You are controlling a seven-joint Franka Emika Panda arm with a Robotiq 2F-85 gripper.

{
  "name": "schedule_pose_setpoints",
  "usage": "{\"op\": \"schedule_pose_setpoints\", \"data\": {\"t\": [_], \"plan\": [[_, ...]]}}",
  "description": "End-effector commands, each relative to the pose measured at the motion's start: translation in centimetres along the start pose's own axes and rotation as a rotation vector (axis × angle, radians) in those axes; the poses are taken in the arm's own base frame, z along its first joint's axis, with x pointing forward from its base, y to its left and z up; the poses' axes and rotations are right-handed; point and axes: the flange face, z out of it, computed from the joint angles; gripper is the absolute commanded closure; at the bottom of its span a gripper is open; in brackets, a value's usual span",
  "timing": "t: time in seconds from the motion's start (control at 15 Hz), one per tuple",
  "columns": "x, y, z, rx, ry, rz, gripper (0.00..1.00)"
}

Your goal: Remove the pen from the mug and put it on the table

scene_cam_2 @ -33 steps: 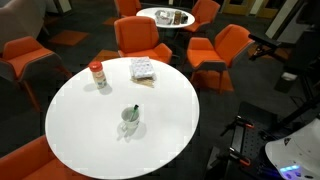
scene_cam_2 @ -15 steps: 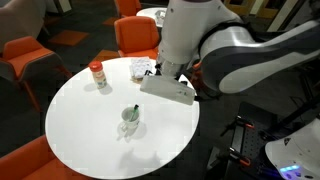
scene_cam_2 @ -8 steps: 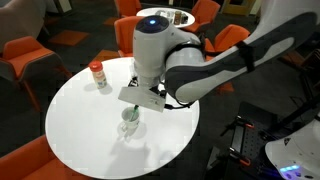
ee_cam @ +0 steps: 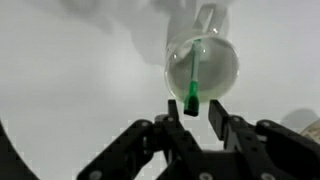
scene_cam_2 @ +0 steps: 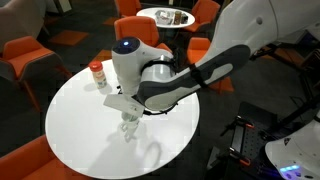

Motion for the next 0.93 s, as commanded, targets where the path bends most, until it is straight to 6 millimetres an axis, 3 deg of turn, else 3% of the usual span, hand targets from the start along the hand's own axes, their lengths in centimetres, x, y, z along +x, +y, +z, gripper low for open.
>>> {"op": "schedule_pose_setpoints", "data": {"t": [0.0,0.2,0.33,0.73,0.8,0.87], "plan": [[-0.7,-1.9,0.8,-0.036,0.016,0.079,0.58],[-0.7,-2.5,1.9,-0.062,0.021,0.138,0.48],[-0.6,-2.8,2.4,-0.078,0.032,0.161,0.47],[-1.1,-3.1,4.4,-0.126,0.033,0.186,0.67],[-1.2,-3.2,4.7,-0.128,0.038,0.194,0.66],[-1.3,-3.2,5.1,-0.134,0.041,0.196,0.75]]}}
